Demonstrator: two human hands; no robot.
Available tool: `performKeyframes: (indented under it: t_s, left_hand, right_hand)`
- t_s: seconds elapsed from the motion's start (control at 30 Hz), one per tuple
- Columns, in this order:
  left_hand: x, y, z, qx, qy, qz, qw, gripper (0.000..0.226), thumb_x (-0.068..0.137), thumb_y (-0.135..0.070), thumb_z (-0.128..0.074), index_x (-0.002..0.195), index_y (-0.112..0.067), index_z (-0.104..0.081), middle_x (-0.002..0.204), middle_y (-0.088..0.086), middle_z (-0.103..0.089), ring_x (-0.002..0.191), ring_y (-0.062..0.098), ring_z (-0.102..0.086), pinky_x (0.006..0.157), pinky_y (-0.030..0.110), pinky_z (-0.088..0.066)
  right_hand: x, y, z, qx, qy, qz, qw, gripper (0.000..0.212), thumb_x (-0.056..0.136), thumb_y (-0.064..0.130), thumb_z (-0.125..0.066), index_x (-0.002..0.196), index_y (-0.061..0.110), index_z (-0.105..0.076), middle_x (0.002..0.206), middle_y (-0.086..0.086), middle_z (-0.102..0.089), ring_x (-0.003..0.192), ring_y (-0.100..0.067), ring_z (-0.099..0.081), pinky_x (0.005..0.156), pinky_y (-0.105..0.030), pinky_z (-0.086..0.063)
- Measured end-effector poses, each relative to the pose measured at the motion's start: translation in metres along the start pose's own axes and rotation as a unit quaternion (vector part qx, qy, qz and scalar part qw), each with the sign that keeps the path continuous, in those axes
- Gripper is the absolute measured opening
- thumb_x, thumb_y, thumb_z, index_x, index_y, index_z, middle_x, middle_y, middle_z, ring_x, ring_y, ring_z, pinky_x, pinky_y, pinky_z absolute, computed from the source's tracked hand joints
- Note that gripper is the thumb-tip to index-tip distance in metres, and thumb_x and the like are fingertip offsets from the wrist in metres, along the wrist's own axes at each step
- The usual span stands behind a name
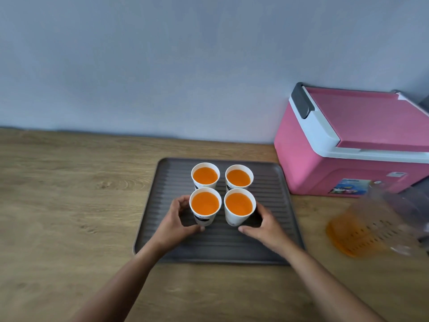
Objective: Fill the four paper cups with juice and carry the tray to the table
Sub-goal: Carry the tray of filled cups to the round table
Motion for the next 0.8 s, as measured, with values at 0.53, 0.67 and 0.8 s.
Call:
performKeyframes:
  t_s: [0.53, 0.67, 0.8]
  left_hand:
    - [-0.0031, -0.0075, -0.0097, 0.058, -0.121, -0.031, 0.99, 0.07, 0.066, -0.048, -0.085, 0.125, -0.039, -0.048, 0.12, -0.016, -0.061, 0.109, 0.003, -0.058, 0.088, 0.027, -0.052]
    - [-0.0046, -0.0084, -0.008, 0.049, -0.123, -0.032, 0.991, 0.07, 0.067, -0.046, -0.085, 0.126, -0.037, -0.048, 0.12, -0.017, -0.061, 0.109, 0.002, -0.058, 0.087, 0.022, -0.05]
    - [-0.0065, -0.0105, -0.0075, 0.045, -0.122, -0.03, 0.991, 0.067, 0.068, -0.045, -0.085, 0.123, -0.039, -0.047, 0.118, -0.02, -0.06, 0.106, -0.001, -0.057, 0.079, 0.012, -0.044]
  right_hand:
    - [-0.0044, 0.0017, -0.0071, -0.039, -0.126, 0.023, 0.991, 0.064, 0.067, 0.038, -0.088, 0.123, 0.024, -0.062, 0.123, 0.003, -0.057, 0.115, -0.016, -0.053, 0.094, -0.032, -0.046]
    - [-0.0046, 0.0018, -0.0072, -0.04, -0.129, 0.027, 0.99, 0.066, 0.066, 0.037, -0.089, 0.124, 0.023, -0.061, 0.121, 0.005, -0.054, 0.115, -0.015, -0.052, 0.094, -0.032, -0.045]
    - [-0.0049, 0.0017, -0.0081, -0.035, -0.125, 0.03, 0.991, 0.065, 0.066, 0.036, -0.089, 0.124, 0.026, -0.06, 0.122, 0.006, -0.054, 0.117, -0.016, -0.052, 0.095, -0.033, -0.045]
Point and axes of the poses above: each hand's wrist, its own x-axis towards the middle knuckle, its own z-axis out of the back of the hand, y = z × x, the point moved 8 cm from there along x, towards the middle knuckle
